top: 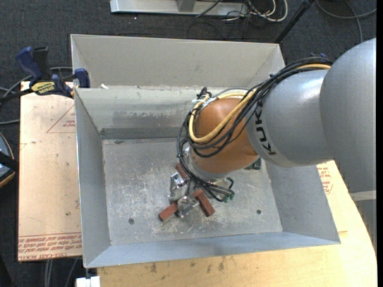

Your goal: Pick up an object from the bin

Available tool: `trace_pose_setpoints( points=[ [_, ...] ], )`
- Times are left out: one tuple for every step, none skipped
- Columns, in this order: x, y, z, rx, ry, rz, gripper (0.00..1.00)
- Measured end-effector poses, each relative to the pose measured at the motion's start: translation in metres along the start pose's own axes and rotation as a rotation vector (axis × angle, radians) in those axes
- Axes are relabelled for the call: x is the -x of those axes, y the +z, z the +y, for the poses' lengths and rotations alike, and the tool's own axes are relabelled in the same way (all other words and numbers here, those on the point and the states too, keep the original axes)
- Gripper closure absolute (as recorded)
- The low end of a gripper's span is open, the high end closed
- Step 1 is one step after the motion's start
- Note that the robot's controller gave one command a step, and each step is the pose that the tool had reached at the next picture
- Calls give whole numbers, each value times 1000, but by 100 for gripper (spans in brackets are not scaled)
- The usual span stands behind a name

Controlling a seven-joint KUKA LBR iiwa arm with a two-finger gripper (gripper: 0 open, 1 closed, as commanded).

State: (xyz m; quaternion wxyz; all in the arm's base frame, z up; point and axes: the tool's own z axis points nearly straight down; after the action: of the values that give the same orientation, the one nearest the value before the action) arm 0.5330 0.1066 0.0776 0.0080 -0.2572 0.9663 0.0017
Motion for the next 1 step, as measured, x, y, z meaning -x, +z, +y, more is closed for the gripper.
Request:
trace_pose_setpoints(
  points=[
    [0, 0, 0, 0, 0, 0, 100]
  ],
)
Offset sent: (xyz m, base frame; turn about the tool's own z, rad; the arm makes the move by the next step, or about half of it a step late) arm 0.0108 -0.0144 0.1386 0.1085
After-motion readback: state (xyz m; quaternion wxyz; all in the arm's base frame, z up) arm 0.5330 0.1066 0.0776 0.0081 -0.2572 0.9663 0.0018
